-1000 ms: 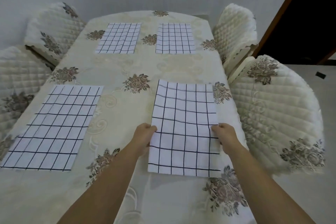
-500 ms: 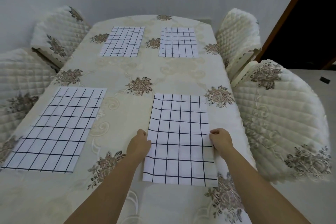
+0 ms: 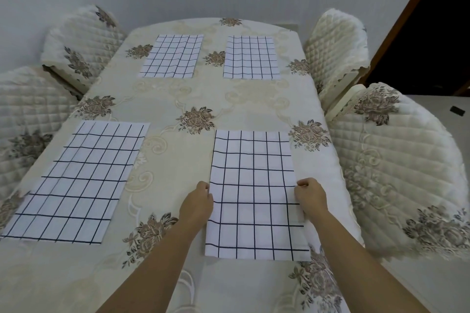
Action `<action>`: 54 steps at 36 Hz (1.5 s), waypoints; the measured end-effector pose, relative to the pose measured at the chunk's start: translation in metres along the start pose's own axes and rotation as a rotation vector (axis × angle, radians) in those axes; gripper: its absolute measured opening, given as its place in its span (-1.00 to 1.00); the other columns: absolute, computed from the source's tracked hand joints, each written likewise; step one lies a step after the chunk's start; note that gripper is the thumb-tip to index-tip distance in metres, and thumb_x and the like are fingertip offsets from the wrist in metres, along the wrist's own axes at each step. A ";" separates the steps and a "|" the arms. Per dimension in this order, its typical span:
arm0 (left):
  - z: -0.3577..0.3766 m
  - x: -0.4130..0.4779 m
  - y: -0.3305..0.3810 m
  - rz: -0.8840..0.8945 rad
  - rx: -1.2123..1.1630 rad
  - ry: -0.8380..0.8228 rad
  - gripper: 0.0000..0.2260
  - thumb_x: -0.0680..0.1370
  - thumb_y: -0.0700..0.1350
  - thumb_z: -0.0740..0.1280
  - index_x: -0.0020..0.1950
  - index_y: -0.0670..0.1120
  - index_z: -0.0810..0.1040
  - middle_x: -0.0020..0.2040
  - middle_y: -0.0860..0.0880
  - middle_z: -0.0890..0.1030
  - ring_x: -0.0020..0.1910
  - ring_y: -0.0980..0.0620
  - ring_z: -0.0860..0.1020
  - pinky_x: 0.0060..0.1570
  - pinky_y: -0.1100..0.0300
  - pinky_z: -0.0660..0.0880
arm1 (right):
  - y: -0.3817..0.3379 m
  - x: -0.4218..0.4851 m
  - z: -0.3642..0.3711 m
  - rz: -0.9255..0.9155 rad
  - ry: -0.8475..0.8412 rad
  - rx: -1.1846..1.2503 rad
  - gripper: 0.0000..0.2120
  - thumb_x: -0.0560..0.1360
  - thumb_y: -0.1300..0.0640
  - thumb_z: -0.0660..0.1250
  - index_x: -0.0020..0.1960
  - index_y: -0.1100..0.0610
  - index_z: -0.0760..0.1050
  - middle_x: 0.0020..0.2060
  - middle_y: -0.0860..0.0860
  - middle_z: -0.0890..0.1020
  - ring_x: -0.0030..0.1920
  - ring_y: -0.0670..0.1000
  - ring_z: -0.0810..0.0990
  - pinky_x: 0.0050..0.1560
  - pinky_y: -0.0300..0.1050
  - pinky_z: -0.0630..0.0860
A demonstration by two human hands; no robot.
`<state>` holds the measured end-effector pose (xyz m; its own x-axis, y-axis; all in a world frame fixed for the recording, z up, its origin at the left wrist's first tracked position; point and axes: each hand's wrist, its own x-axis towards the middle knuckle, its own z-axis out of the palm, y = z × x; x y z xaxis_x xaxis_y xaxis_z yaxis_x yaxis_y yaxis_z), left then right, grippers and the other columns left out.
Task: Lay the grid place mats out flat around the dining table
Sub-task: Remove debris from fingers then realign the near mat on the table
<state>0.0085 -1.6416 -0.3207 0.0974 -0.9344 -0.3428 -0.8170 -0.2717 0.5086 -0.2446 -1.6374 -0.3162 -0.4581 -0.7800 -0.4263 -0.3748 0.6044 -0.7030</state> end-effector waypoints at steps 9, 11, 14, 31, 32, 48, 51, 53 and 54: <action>0.005 0.004 0.000 0.152 0.270 0.244 -0.81 0.46 -0.22 0.35 0.04 -0.24 0.48 -0.12 -0.18 0.54 -0.20 -0.14 0.52 -0.33 0.10 0.41 | -0.017 -0.008 0.009 -0.190 0.269 -0.281 -0.75 0.52 0.23 0.18 0.17 0.25 0.43 0.12 0.18 0.45 0.06 0.18 0.47 -0.02 0.02 0.41; 0.010 0.006 -0.002 0.293 0.392 0.279 -0.74 0.26 -0.28 0.46 -0.10 -0.24 0.51 -0.24 -0.18 0.55 -0.35 -0.16 0.56 -0.47 0.15 0.46 | -0.021 -0.011 0.017 -0.294 0.283 -0.359 -0.73 0.49 0.26 0.20 0.18 0.27 0.44 0.12 0.19 0.45 0.10 0.19 0.43 0.01 0.03 0.38; 0.023 0.009 -0.003 0.467 0.516 0.261 -0.57 0.17 -0.26 0.51 0.01 -0.27 0.56 -0.01 -0.25 0.63 -0.07 -0.22 0.64 -0.19 -0.03 0.58 | -0.024 -0.019 0.038 -0.525 0.221 -0.435 -0.71 0.37 0.36 0.31 0.09 0.33 0.51 0.05 0.25 0.53 0.03 0.26 0.51 -0.06 0.05 0.47; 0.033 0.004 -0.029 0.427 0.467 0.112 -0.48 0.51 0.04 0.05 0.45 -0.11 0.19 0.46 -0.05 0.28 0.48 0.04 0.08 0.22 -0.19 0.32 | 0.026 -0.021 0.070 -0.636 -0.045 -0.778 -0.39 0.53 -0.16 -0.09 0.48 0.13 0.17 0.47 -0.01 0.16 0.49 0.08 0.07 0.42 0.12 0.06; 0.032 0.007 -0.033 0.418 0.468 0.121 -0.48 0.52 0.04 0.05 0.46 -0.11 0.20 0.46 -0.03 0.25 0.47 0.03 0.08 0.22 -0.20 0.30 | 0.029 -0.016 0.063 -0.616 -0.035 -0.772 -0.35 0.52 -0.19 -0.17 0.51 0.12 0.05 0.49 -0.02 0.03 0.51 0.05 -0.04 0.45 0.12 -0.01; 0.036 0.054 0.026 0.478 0.505 0.150 -0.53 0.41 -0.12 0.06 0.20 -0.26 0.54 0.28 -0.23 0.51 0.27 -0.20 0.48 0.06 -0.24 0.46 | -0.028 0.023 0.074 -0.649 -0.073 -0.702 -0.36 0.47 -0.07 -0.09 0.41 0.26 0.30 0.45 0.17 0.27 0.46 0.23 0.20 0.34 0.32 0.13; 0.042 0.068 0.034 0.480 0.545 0.088 -0.53 0.44 -0.06 0.06 0.21 -0.23 0.55 0.27 -0.17 0.53 0.25 -0.13 0.51 0.05 -0.18 0.49 | -0.044 0.031 0.093 -0.691 -0.089 -0.777 -0.47 0.44 0.02 0.04 0.28 0.26 0.48 0.30 0.17 0.49 0.30 0.22 0.46 0.15 0.29 0.41; 0.044 0.075 0.034 0.467 0.552 0.089 -0.52 0.48 -0.02 0.05 0.26 -0.20 0.52 0.30 -0.15 0.51 0.27 -0.09 0.50 0.08 -0.16 0.48 | -0.049 0.031 0.099 -0.736 -0.114 -0.823 -0.49 0.43 0.03 0.05 0.24 0.22 0.52 0.26 0.13 0.54 0.26 0.17 0.51 0.08 0.23 0.50; 0.044 0.078 0.032 0.457 0.545 0.100 -0.52 0.49 -0.01 0.05 0.28 -0.19 0.50 0.31 -0.13 0.50 0.28 -0.08 0.49 0.09 -0.17 0.47 | -0.049 0.032 0.101 -0.766 -0.127 -0.835 -0.50 0.45 0.03 0.04 0.25 0.20 0.52 0.27 0.11 0.53 0.26 0.15 0.51 0.08 0.22 0.51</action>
<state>-0.0352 -1.7131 -0.3657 -0.2923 -0.9508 -0.1026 -0.9534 0.2814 0.1088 -0.1597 -1.7086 -0.3525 0.1888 -0.9725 -0.1362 -0.9619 -0.1552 -0.2253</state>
